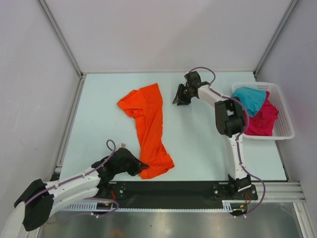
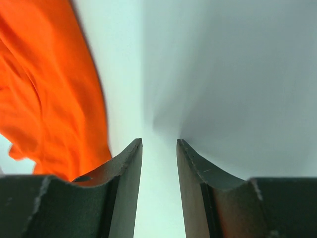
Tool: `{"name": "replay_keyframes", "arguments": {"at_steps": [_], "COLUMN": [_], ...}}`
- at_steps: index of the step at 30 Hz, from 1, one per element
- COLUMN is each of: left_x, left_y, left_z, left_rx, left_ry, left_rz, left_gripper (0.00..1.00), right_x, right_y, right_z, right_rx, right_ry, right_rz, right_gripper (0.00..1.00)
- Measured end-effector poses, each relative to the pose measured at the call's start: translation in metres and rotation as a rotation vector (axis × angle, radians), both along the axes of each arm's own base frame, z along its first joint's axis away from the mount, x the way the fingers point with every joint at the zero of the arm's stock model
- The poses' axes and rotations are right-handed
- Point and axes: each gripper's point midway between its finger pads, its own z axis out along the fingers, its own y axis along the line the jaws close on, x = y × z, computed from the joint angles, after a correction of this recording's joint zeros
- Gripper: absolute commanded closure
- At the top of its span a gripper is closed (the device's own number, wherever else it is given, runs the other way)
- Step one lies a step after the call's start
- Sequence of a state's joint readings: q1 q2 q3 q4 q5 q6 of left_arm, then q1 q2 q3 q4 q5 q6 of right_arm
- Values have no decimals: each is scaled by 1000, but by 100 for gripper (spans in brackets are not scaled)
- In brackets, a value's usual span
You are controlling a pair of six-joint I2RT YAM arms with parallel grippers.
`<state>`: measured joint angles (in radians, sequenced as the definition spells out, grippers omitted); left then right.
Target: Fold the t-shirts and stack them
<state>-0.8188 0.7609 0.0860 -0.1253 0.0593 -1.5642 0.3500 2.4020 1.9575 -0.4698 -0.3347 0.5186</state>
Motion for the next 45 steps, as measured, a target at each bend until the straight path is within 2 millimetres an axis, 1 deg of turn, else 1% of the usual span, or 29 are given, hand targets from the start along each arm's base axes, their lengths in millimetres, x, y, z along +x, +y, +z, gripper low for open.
{"name": "replay_keyframes", "arguments": {"at_steps": [1, 3, 4, 6, 8, 11, 13, 14, 15, 17, 18, 23, 28, 31, 34, 37, 40, 45], "left_x": [1, 3, 4, 6, 9, 20, 27, 31, 34, 39, 42, 53, 52, 51, 51, 51, 48, 38], "left_y": [-1, -4, -6, -9, -10, -12, -11, -10, -10, -9, -8, -2, -1, -1, -1, 0, 1, 7], "left_z": [0, 0, 0, 0, -1, 2, 3, 3, 3, 4, 4, 6, 6, 6, 9, 12, 15, 13], "left_rx": [-5, -15, -20, -30, -37, -41, -28, -21, -14, -6, -1, 13, 16, 13, 10, 4, -5, -8], "left_ry": [0, -2, -3, -5, -2, -7, -15, -21, -26, -34, -38, -59, -60, -60, -65, -72, -86, -90], "left_rz": [-6, -24, -28, -41, -51, -64, -67, -67, -70, -75, -73, -70, -81, -82, -82, -83, -83, -81], "left_gripper": [100, 100, 100, 100, 100, 100, 100, 100, 100, 100, 100, 100, 100, 100, 100, 100, 100, 100], "right_x": [-11, -41, -55, -94, -132, -188, -218, -232, -247, -266, -274, -282, -286, -292, -300, -309, -316, -331], "right_y": [-9, -24, -27, -30, -23, -1, 11, 14, 16, 12, 12, 15, 17, 19, 16, 9, 3, -7], "right_z": [-1, 2, 3, 10, 19, 29, 25, 19, 9, -8, -12, -11, -10, -9, -9, -8, -1, 17], "right_rx": [-17, -46, -55, -70, -74, -54, -47, -50, -58, -82, -73, -44, -31, -43, -70, -107, -135, -140], "right_ry": [7, 42, 52, 63, 62, 39, 47, 60, 83, 124, 147, 114, 96, 91, 87, 89, 70, 18], "right_rz": [-9, -17, -15, 3, 36, 115, 163, 183, 197, 205, 206, 196, 193, 197, 200, 200, 197, 187], "right_gripper": [59, 59, 59, 59, 58, 58, 57, 58, 57, 57, 58, 57, 58, 58, 58, 58, 57, 57]}}
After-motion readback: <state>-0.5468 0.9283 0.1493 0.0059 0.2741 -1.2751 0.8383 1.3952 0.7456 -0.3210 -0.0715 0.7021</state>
